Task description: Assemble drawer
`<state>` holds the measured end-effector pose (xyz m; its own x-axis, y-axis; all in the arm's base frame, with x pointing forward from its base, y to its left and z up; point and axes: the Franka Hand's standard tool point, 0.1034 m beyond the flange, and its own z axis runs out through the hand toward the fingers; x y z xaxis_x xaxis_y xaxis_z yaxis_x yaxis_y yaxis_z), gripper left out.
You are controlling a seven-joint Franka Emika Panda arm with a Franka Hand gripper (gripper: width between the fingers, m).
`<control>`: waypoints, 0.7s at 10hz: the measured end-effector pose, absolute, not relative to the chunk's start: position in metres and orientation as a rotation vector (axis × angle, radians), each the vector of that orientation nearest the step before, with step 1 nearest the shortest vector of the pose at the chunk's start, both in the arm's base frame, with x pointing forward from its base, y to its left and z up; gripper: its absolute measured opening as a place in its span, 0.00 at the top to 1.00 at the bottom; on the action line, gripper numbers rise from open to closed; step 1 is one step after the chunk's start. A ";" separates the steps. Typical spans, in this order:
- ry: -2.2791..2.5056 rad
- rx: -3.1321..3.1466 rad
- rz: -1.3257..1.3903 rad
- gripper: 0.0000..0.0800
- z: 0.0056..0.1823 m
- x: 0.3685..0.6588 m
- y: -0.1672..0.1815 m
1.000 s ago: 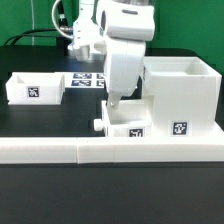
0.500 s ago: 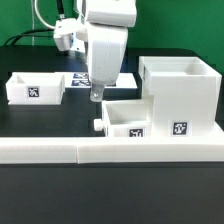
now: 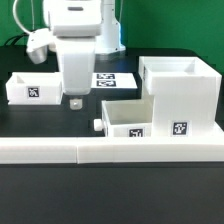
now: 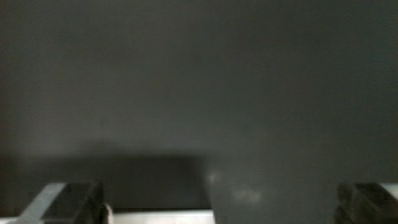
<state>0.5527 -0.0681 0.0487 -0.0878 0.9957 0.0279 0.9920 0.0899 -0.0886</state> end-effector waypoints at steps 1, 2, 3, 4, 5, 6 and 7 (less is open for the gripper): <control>-2.249 -2.026 0.031 0.19 0.046 0.551 -0.073; -2.211 -2.019 0.011 0.19 0.041 0.550 -0.076; -2.204 -2.011 0.003 0.19 0.037 0.551 -0.070; -2.206 -2.002 0.000 0.19 0.035 0.552 -0.063; -2.196 -2.006 0.001 0.19 0.032 0.553 -0.059; -2.184 -2.013 0.003 0.19 0.029 0.555 -0.055; -2.165 -2.025 0.002 0.19 0.027 0.555 -0.048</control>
Offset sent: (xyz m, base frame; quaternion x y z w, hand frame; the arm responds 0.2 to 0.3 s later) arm 0.0133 0.0261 -0.0079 -0.0093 0.0197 -0.0061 0.9997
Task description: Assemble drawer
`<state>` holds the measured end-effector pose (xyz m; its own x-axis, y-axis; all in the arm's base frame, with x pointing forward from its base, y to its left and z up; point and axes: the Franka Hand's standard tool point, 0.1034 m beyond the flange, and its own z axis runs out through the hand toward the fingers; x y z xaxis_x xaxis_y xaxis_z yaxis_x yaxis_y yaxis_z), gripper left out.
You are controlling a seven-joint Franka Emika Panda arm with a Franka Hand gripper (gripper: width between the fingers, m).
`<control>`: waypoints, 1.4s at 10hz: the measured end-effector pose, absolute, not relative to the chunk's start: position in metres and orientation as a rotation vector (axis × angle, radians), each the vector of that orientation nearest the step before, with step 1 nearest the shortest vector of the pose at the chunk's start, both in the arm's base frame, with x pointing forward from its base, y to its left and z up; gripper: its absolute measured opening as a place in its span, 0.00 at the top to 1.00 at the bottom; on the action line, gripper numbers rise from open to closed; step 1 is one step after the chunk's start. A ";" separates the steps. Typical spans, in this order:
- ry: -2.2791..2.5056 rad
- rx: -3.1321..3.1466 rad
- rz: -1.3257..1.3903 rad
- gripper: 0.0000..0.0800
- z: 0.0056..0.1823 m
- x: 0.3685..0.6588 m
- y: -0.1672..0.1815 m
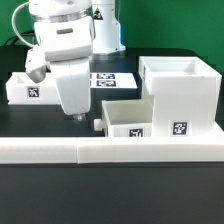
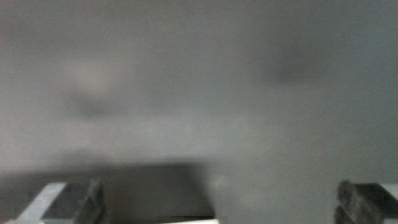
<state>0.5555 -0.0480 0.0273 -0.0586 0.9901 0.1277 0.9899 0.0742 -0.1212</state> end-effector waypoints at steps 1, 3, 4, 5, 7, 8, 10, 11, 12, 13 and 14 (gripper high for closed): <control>-2.143 -2.038 0.002 0.19 0.025 0.555 -0.040; -2.107 -2.069 0.002 0.19 0.024 0.555 -0.031; -2.086 -2.086 0.003 0.19 0.024 0.555 -0.025; -2.067 -2.105 0.006 0.19 0.025 0.556 -0.021; -2.019 -2.162 0.027 0.19 0.024 0.556 -0.019; -1.998 -2.195 0.042 0.19 0.024 0.556 -0.018; -1.985 -2.219 0.060 0.19 0.024 0.556 -0.019; -1.984 -2.220 0.060 0.19 0.024 0.556 -0.019; -1.984 -2.220 0.060 0.19 0.024 0.556 -0.019; -2.006 -2.201 0.062 0.19 0.024 0.556 -0.019; -2.069 -2.155 0.071 0.19 0.024 0.556 -0.020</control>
Offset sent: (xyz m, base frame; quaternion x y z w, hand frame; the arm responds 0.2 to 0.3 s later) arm 0.0051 0.0253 -0.0020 -0.0087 0.0032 0.0322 0.9994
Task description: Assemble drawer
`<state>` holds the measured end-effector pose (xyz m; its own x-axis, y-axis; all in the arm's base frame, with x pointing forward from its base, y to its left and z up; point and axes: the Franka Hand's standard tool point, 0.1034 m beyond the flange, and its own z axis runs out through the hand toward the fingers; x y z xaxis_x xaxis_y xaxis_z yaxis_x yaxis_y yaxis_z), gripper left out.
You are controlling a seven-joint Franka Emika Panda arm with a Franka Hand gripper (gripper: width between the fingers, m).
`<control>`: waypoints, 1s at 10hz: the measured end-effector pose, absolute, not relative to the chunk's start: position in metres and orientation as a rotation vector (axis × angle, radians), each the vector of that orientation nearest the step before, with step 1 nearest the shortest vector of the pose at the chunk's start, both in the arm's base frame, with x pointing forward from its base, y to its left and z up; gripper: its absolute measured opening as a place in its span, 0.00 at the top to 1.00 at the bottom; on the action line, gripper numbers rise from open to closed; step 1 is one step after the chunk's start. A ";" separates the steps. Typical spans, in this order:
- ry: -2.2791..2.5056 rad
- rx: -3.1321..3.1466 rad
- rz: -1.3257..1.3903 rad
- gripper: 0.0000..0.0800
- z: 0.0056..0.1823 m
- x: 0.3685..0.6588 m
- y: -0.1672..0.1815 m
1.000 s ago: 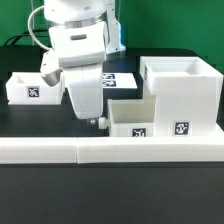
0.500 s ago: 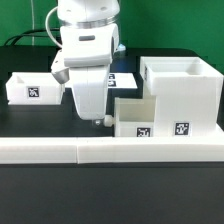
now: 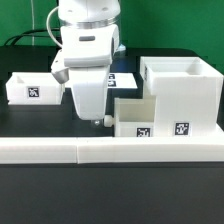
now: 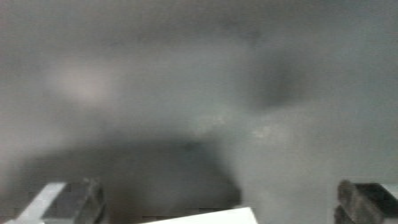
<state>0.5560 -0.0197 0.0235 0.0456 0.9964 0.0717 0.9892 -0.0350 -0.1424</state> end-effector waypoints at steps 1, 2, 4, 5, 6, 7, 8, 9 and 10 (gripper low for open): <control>-2.112 -2.122 0.077 0.19 0.022 0.556 -0.021; -2.118 -2.119 0.100 0.19 0.020 0.555 -0.020; -2.088 -2.142 0.117 0.19 0.022 0.554 -0.020; -2.088 -2.142 0.117 0.19 0.021 0.554 -0.020; -2.087 -2.142 0.117 0.19 0.020 0.554 -0.020; -2.087 -2.142 0.117 0.19 0.020 0.554 -0.020; -2.088 -2.141 0.117 0.19 0.020 0.554 -0.021; -2.161 -2.060 0.107 0.19 0.019 0.553 -0.023; -2.199 -2.024 0.116 0.19 0.017 0.553 -0.024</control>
Offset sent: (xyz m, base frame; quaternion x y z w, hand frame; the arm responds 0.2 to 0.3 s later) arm -0.0050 0.0243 0.0104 0.0251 0.0166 0.0224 0.9993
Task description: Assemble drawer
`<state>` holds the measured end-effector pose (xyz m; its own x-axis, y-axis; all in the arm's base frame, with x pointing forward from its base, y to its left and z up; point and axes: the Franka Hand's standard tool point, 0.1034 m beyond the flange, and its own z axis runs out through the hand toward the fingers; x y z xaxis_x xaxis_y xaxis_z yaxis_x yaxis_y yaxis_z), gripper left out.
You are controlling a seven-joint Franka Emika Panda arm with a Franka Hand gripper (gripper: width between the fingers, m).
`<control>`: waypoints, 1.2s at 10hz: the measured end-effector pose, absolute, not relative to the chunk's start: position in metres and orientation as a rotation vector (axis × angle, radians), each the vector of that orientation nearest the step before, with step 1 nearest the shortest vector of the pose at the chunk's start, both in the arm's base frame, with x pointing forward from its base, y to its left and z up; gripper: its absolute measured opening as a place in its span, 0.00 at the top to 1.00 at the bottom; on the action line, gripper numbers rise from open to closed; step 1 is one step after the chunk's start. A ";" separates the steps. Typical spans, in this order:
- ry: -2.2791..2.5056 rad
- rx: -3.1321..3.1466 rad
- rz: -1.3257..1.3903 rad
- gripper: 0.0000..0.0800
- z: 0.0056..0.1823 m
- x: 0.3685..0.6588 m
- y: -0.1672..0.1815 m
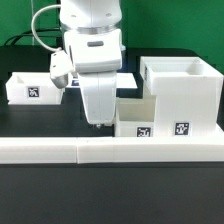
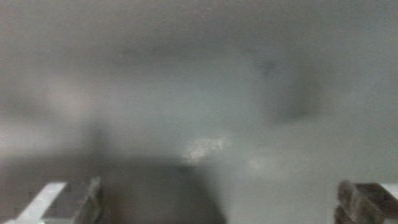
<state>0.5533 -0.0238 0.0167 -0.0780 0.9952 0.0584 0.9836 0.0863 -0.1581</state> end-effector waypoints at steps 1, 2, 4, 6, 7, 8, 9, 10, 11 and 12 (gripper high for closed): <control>-2.228 -2.005 0.133 0.19 0.016 0.555 -0.025; -2.219 -2.018 0.155 0.19 0.017 0.556 -0.024; -2.159 -2.099 0.173 0.19 0.018 0.561 -0.021; -2.107 -2.156 0.177 0.19 0.018 0.561 -0.020; -2.101 -2.162 0.177 0.19 0.018 0.561 -0.020; -2.100 -2.162 0.177 0.19 0.017 0.560 -0.020; -2.100 -2.162 0.177 0.19 0.017 0.560 -0.020; -2.171 -2.085 0.170 0.19 0.017 0.560 -0.025; -2.226 -2.019 0.158 0.19 0.018 0.561 -0.039; -2.217 -2.024 0.167 0.19 0.022 0.565 -0.042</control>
Offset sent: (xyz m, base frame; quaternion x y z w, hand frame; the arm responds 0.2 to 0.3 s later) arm 0.0176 0.0404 0.0034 -0.0171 0.0085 0.0415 0.9990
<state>0.5645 -0.0416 0.0223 -0.0886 0.9957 0.0252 0.9808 0.0916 -0.1721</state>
